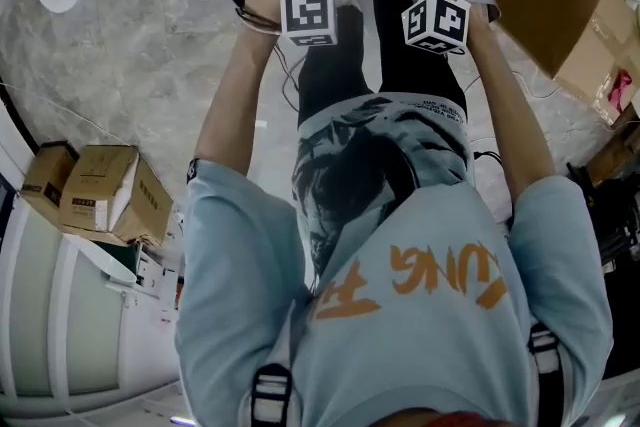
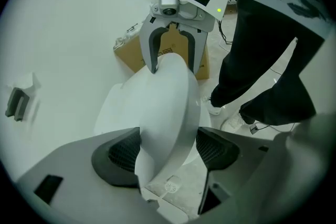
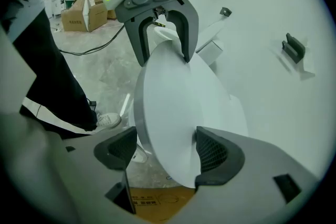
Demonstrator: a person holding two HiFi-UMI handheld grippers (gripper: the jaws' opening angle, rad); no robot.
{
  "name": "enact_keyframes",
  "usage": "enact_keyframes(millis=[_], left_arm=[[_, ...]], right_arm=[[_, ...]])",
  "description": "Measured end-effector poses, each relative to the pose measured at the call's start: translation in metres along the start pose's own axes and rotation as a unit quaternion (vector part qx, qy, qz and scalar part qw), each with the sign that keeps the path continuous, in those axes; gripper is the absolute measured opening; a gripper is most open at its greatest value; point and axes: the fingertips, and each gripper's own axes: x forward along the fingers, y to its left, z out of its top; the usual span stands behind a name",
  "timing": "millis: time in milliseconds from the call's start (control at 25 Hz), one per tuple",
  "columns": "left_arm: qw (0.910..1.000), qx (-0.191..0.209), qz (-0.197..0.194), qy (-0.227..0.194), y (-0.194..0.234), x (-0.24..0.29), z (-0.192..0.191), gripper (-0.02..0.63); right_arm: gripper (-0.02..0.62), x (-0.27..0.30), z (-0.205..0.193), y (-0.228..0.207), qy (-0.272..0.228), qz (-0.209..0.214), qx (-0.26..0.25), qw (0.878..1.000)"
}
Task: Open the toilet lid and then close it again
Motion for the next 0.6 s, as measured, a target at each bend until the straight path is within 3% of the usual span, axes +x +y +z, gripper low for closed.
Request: enact_keyframes(millis=[600], left_arm=[[0.9965,-0.062,-0.056,0.007,-0.065,0.079,-0.025,0.341]], right_arm=[[0.337,0.079,-0.028,0.055,0.008,0.064,-0.005,0.998]])
